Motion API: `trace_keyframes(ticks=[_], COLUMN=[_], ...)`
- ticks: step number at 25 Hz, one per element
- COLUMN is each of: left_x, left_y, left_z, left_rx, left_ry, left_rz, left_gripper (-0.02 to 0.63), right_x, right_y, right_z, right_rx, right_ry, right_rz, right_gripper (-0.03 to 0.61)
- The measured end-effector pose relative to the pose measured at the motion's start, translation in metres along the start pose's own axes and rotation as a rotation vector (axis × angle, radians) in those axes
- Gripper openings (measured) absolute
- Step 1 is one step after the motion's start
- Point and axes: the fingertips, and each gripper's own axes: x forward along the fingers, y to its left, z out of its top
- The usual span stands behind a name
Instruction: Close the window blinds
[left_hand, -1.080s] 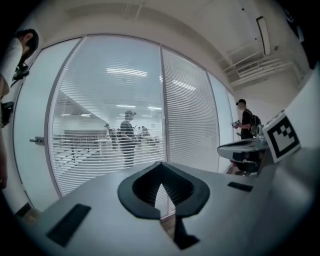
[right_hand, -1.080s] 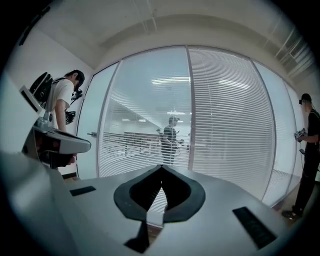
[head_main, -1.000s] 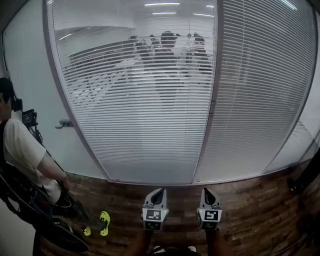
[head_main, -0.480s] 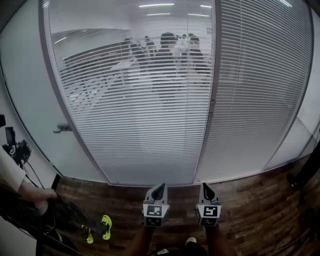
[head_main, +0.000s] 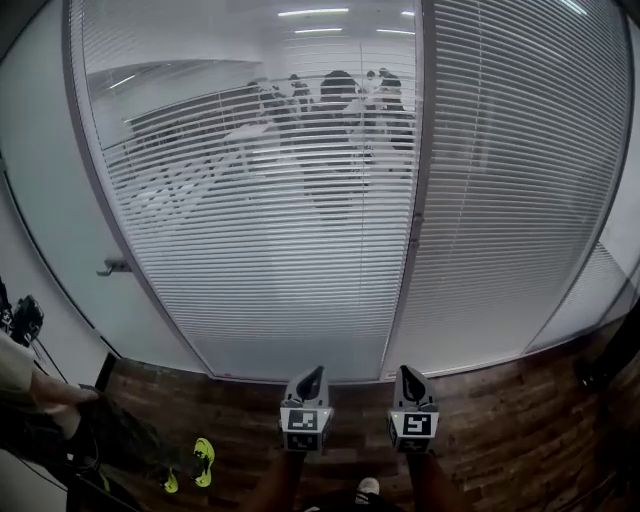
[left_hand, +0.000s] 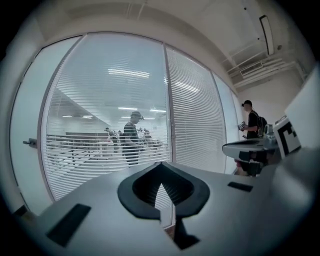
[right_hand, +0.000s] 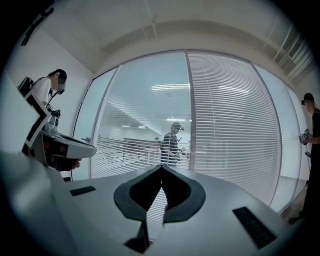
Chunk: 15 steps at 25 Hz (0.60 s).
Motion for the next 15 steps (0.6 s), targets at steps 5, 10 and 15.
trace_keyframes(ticks=[5,10,15], left_x=[0.032,0.058,0.075], left_y=[-0.012,-0.025,-0.031], left_z=[-0.002,0.004,0.004], left_rx=[-0.015,-0.01,0.005], left_ry=[0.004,0.025,0.034], left_rz=[0.019,0.024,0.037], left_gripper=[0.002,0.002,0.002], right_x=[0.02,0.034,0.048], right_y=[-0.026,-0.056,-0.06], right_z=[-0.007,-0.005,-0.005], right_rx=[-0.02,0.06,0.051], right_ry=[0.001,0.018,-0.011], right_rz=[0.026,0.002,0.056], right_gripper=[0.002,0.0,0.002])
